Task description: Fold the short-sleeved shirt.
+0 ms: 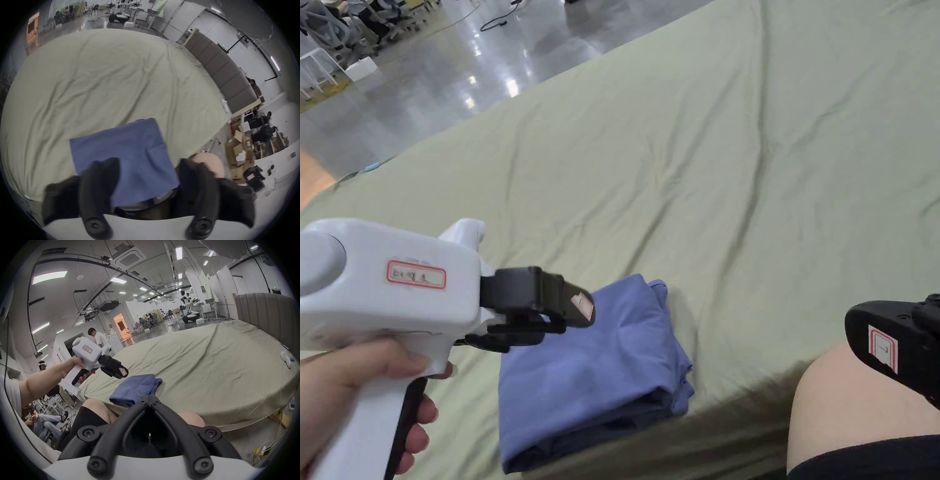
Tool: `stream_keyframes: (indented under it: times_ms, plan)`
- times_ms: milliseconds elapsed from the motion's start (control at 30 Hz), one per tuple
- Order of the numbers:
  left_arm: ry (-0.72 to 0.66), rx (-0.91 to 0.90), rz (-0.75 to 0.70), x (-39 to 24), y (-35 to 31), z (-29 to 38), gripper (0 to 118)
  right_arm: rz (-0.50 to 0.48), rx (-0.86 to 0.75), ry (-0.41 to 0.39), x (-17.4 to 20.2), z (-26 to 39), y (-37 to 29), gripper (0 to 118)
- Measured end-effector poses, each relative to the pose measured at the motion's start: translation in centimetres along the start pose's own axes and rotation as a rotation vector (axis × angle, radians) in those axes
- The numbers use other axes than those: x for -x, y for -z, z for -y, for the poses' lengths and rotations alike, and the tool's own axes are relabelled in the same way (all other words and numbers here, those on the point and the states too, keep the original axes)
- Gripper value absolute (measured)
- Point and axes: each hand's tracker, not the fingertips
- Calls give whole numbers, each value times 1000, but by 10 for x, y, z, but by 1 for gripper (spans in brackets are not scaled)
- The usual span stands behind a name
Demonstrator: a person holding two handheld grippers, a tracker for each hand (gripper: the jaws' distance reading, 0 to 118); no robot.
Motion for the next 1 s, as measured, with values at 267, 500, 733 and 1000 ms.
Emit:
stream_keyframes:
  times_ms: [267, 500, 733, 1000]
  plan:
    - [-2, 130, 60, 27, 111, 68, 0, -19, 3, -52, 19, -3, -37, 2]
    - [-57, 84, 202, 35, 91, 52, 0, -52, 36, -91, 44, -9, -22, 2]
    - [-11, 19, -124, 71, -88, 50, 0, -117, 193, -78, 63, -38, 83, 2]
    - [-258, -88, -23, 184, -153, 83, 0, 62, 631, 98, 2, -1, 254, 2]
